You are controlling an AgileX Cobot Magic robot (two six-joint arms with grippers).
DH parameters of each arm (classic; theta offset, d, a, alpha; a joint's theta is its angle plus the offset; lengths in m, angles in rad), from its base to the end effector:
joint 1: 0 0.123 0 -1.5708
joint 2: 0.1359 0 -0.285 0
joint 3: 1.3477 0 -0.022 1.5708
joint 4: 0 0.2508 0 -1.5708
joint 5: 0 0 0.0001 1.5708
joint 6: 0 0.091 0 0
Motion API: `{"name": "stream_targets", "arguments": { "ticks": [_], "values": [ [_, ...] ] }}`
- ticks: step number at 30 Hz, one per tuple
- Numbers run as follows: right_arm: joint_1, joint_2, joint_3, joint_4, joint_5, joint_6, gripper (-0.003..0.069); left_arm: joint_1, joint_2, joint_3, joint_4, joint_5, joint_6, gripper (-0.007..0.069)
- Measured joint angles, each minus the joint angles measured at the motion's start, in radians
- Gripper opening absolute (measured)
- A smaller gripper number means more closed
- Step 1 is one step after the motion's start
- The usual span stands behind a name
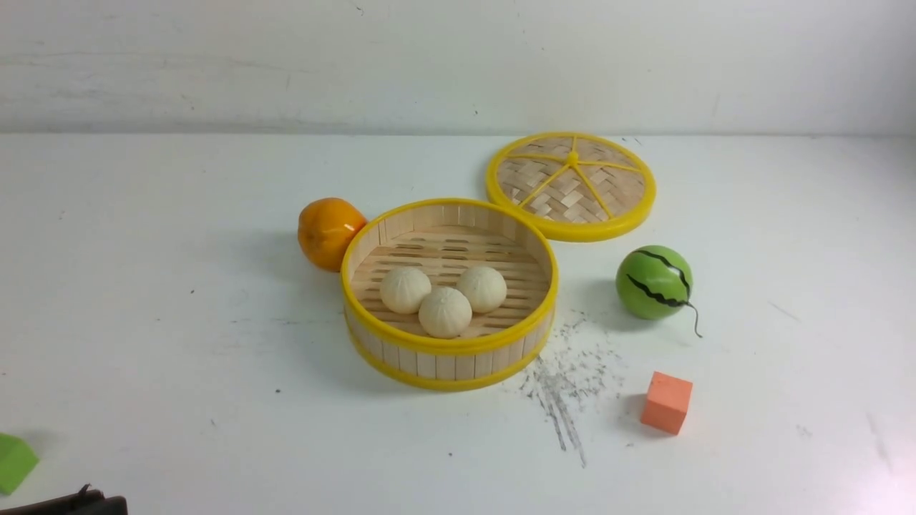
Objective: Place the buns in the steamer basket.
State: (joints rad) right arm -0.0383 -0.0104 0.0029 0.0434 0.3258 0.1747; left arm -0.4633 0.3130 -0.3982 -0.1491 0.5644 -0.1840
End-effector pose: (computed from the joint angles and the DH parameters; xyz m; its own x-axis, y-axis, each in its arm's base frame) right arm 0.0534 -0.0008 0.1834 -0.2180 0.2226 -0.9502 0.0732 0.9746 0.2116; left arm 0.0598 -0.0380 0.2771 -0.4776 -0.1016 -0.8727 0.3838 0.8694 -0.3113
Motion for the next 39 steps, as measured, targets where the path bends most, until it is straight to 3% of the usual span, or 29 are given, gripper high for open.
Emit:
{"name": "stream_targets", "arguments": {
  "ticks": [39],
  "values": [
    [-0.027, 0.000, 0.012, 0.001, 0.069, -0.010, -0.0011, 0.000, -0.003, 0.027, 0.004, -0.007, 0.000, 0.0164]
  ]
}}
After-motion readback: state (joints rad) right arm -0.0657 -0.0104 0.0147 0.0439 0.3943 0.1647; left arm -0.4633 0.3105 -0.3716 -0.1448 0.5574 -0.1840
